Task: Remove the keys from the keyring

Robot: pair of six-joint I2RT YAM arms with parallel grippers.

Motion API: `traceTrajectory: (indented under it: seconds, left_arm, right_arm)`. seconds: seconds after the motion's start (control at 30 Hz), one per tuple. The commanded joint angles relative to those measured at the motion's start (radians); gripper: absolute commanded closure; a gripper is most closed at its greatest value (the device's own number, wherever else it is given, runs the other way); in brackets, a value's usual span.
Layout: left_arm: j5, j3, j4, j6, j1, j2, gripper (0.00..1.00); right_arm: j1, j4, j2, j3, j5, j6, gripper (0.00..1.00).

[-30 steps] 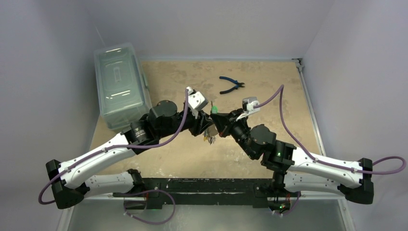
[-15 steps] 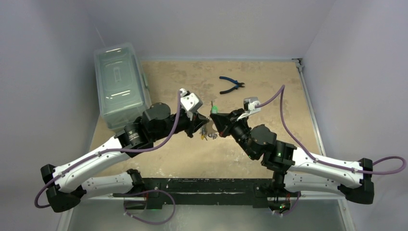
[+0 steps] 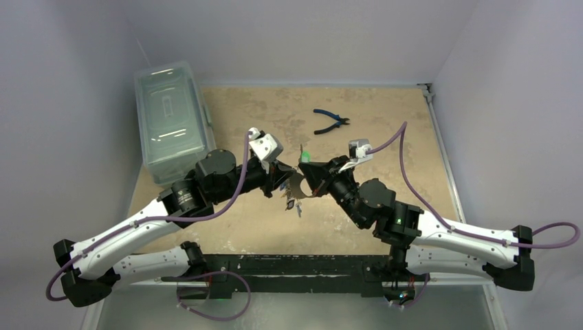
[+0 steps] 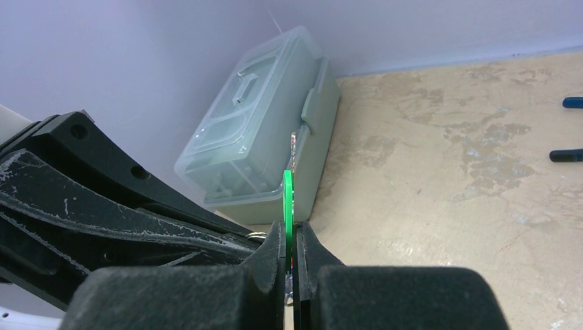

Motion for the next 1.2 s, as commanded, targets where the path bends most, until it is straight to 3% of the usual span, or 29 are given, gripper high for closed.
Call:
traceTrajectory:
  seconds: [0.0,1.17]
  left_arm:
    - [0.01,0.002,0.06,0.009,0.003,-0.027,1.0]
    - [0.032,-0.017,0.068,0.01,0.004,-0.033,1.0]
  right_arm:
    - [-0.005,0.004,-0.015,0.005,0.057,-0.001,1.0]
    - [-0.005,-0.028,-0.024,0.018,0.066,0.009,1.0]
